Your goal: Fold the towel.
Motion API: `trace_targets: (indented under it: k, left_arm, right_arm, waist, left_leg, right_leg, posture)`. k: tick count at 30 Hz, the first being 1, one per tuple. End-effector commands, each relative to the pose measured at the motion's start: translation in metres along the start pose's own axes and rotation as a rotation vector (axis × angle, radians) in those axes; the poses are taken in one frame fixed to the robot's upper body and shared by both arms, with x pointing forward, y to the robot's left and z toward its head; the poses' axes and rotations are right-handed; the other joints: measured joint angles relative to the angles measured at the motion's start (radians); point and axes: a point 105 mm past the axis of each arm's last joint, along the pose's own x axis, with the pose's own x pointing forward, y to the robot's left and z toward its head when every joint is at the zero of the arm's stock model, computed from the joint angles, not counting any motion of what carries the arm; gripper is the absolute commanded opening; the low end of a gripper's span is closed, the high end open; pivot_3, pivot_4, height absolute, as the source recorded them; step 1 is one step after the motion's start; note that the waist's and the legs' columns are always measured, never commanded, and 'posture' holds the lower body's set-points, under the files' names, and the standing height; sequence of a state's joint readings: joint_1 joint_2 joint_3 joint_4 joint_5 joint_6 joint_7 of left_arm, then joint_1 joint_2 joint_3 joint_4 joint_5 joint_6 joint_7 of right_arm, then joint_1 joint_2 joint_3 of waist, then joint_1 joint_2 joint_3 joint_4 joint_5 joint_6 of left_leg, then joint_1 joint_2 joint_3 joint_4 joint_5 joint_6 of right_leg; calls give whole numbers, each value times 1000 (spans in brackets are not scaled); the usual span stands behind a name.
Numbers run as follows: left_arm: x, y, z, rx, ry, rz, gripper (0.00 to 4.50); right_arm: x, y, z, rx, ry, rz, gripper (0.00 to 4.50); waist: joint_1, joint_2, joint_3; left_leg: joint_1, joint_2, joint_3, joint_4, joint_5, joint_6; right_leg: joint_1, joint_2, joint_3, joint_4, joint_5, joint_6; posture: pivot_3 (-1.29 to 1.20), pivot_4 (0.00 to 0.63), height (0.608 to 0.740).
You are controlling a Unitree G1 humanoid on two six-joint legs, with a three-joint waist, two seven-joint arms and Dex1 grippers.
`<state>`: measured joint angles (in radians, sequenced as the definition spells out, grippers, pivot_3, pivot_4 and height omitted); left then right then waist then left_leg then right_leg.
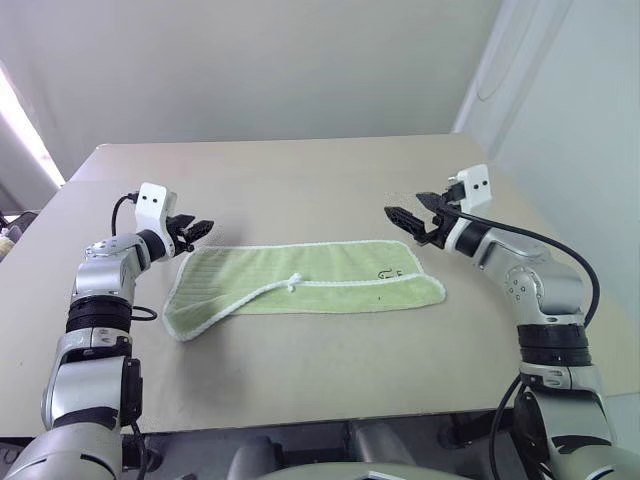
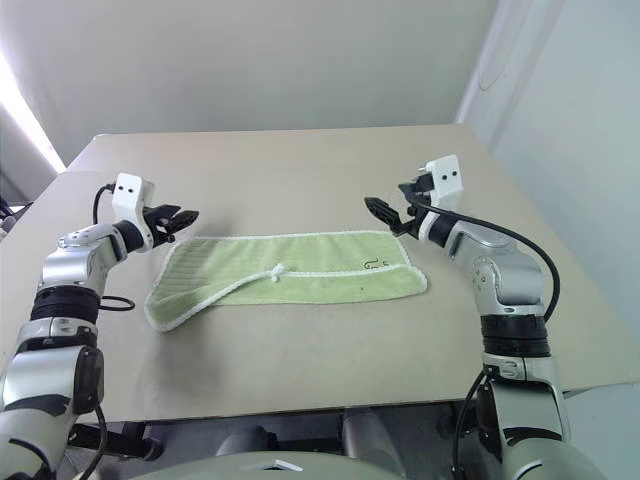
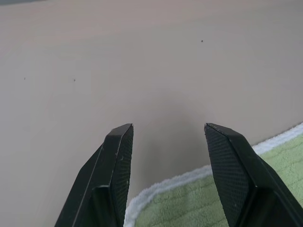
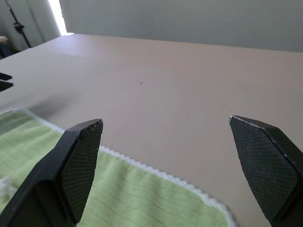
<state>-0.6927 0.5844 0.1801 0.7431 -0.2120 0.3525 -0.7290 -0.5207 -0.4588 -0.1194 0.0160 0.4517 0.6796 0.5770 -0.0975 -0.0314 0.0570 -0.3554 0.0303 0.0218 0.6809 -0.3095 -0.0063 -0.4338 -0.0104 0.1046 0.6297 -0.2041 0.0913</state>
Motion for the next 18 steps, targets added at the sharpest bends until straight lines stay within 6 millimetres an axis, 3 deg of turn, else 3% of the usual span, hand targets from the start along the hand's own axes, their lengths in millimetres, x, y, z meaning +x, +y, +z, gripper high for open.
trace_targets:
  k: [1,9,13,18]
  left_arm:
    - [-1,-3,21,-11,-71,-24,2519]
    - [-10,-8,20,-73,-48,-97,2519]
    - [-33,-16,15,-58,-13,-219,2519]
    - [-73,-12,12,11,-3,-296,2519]
  right_arm:
    - [-3,13,19,-46,-50,56,4476]
    - [-5,20,16,4,-28,106,4476]
    - [-13,27,3,9,11,156,4476]
    - [-25,34,-2,24,24,213,4476]
  waist:
    - [-1,0,0]
    - [-2,0,0]
    - [-6,0,0]
    - [-9,0,0]
  left_leg:
    - [0,0,0,0,0,0]
    - [0,0,0,0,0,0]
    - [0,0,0,-1,0,0]
    - [0,1,0,-1,0,0]
  right_leg:
    - [0,0,0,0,0,0]
    - [0,0,0,0,0,-1]
    - [0,0,0,0,-1,-1]
    - [-1,0,0,0,-1,-1]
  posture:
    - [0,0,712]
    - [0,0,712]
    - [0,0,712]
    - [0,0,712]
